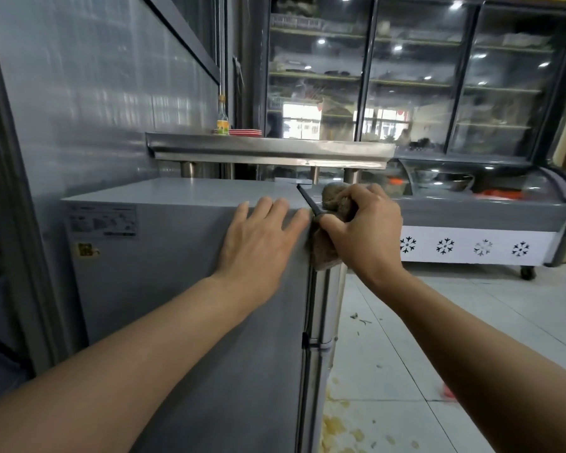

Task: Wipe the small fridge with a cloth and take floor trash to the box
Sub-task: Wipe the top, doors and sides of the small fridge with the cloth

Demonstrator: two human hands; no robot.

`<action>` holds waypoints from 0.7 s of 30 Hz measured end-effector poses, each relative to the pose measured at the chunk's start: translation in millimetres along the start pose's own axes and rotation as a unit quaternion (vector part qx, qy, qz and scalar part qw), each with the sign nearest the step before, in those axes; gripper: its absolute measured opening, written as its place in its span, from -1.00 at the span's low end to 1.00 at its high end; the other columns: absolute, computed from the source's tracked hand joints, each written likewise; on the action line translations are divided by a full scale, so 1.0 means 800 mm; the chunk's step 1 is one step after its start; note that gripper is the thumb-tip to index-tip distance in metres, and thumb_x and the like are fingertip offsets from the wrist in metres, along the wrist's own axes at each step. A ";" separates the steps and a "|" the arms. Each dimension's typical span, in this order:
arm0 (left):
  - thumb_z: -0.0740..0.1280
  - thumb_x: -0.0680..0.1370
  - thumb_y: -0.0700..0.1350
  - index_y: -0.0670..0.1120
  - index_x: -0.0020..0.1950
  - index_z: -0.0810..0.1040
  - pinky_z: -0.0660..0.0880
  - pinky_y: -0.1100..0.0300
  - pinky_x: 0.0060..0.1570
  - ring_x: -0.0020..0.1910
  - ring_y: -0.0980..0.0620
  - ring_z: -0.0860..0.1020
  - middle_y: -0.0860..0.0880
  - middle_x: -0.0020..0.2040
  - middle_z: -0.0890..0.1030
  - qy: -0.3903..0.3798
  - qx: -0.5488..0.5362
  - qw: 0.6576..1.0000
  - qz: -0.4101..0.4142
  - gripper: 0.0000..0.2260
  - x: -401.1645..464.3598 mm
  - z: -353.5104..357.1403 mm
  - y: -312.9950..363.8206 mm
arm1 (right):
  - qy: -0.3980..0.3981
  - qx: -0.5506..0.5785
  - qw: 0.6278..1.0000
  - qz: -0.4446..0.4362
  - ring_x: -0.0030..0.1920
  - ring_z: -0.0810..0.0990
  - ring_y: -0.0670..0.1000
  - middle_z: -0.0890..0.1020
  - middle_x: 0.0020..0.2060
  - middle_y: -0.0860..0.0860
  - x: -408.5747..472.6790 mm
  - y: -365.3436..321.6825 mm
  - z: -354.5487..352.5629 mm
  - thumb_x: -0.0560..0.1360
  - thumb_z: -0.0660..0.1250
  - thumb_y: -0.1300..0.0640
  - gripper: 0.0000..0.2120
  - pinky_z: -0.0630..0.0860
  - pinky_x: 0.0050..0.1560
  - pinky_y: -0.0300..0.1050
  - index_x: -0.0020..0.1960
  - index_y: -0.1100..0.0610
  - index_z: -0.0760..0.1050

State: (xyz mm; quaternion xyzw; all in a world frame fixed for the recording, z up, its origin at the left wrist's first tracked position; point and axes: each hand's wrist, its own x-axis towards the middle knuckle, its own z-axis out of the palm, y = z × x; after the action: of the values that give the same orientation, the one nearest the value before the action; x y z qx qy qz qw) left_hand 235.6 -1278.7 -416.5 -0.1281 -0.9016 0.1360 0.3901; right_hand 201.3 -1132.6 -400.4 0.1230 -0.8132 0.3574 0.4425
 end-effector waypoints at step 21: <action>0.33 0.47 -0.21 -0.01 0.51 0.09 0.09 0.15 0.40 0.45 0.03 0.18 0.02 0.50 0.17 -0.350 -0.254 0.901 -0.030 -0.33 0.061 -0.101 -0.060 | -0.386 0.040 0.899 0.205 -0.11 0.49 -0.16 0.55 -0.06 -0.08 0.129 -0.023 -0.112 0.43 0.36 0.28 -0.64 0.36 -0.18 -0.37 0.12 -0.08 0.44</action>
State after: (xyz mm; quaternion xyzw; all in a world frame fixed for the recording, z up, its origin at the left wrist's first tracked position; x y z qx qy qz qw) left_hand 257.0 -1295.1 -314.1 -0.1398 -0.9874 -0.0737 0.0070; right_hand 208.2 -1071.9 -276.5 0.0992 -0.9123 0.3972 0.0057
